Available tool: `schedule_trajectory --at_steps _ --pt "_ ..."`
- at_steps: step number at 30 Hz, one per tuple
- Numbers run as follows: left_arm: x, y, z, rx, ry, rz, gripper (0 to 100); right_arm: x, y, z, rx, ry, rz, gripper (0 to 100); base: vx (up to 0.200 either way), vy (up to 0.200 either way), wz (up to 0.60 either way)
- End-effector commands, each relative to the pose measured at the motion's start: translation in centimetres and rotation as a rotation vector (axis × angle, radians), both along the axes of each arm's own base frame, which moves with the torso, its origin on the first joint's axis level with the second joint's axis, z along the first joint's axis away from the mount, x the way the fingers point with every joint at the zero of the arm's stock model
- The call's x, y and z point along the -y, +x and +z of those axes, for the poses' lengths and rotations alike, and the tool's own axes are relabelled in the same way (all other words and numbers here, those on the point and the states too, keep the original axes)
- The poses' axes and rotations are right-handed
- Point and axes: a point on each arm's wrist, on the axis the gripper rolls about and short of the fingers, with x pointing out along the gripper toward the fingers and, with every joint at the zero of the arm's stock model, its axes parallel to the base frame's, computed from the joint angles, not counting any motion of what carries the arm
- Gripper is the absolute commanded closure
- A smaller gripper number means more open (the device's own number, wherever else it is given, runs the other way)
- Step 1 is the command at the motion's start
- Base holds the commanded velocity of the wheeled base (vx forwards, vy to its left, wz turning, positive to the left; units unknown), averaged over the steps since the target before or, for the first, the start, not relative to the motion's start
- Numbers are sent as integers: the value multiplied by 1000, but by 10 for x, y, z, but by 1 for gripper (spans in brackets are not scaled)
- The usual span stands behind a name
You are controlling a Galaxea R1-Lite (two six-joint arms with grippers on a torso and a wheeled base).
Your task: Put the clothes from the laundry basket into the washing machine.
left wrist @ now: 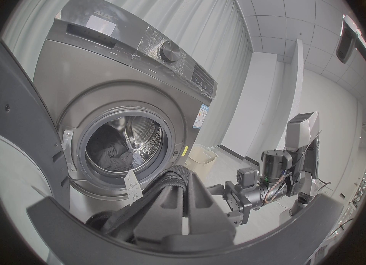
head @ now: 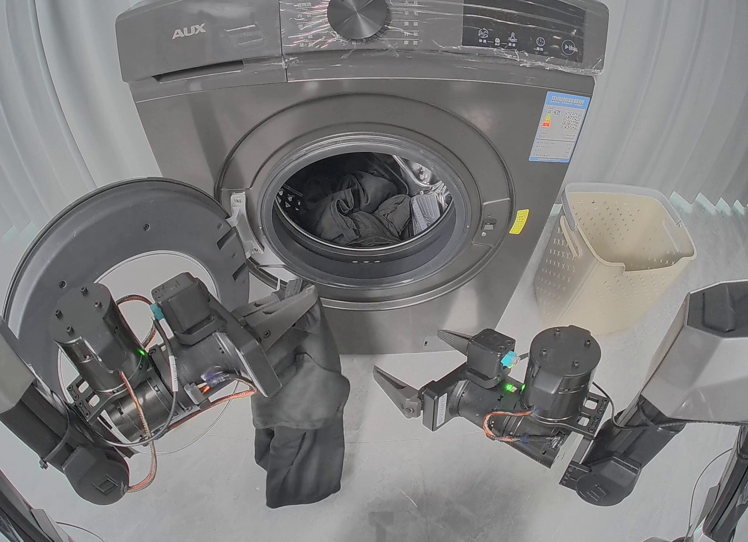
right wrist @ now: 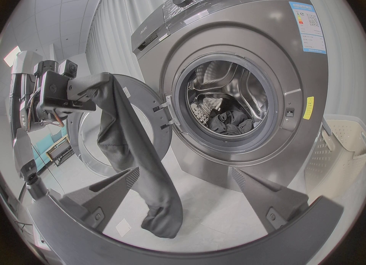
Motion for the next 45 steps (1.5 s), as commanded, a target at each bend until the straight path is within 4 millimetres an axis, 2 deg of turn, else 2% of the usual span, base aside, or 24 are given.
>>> schedule_trajectory --at_steps 1,17,27,31,41,45 --pt "1 2 2 6 -10 13 100 -1 0 -3 -7 -6 0 0 0 0 0" --pt "4 13 5 18 -31 78 100 -4 -2 0 4 2 11 0 0 0 0" --pt "6 30 4 22 -40 124 100 -21 -15 -1 8 2 99 0 0 0 0" --pt "7 32 0 11 -31 125 100 -29 -21 -8 1 -17 139 0 0 0 0" --pt "7 34 -1 7 -33 144 100 -56 -2 -16 34 13 148 0 0 0 0" --pt "6 37 -3 4 -31 151 100 -67 4 -13 58 40 151 0 0 0 0"
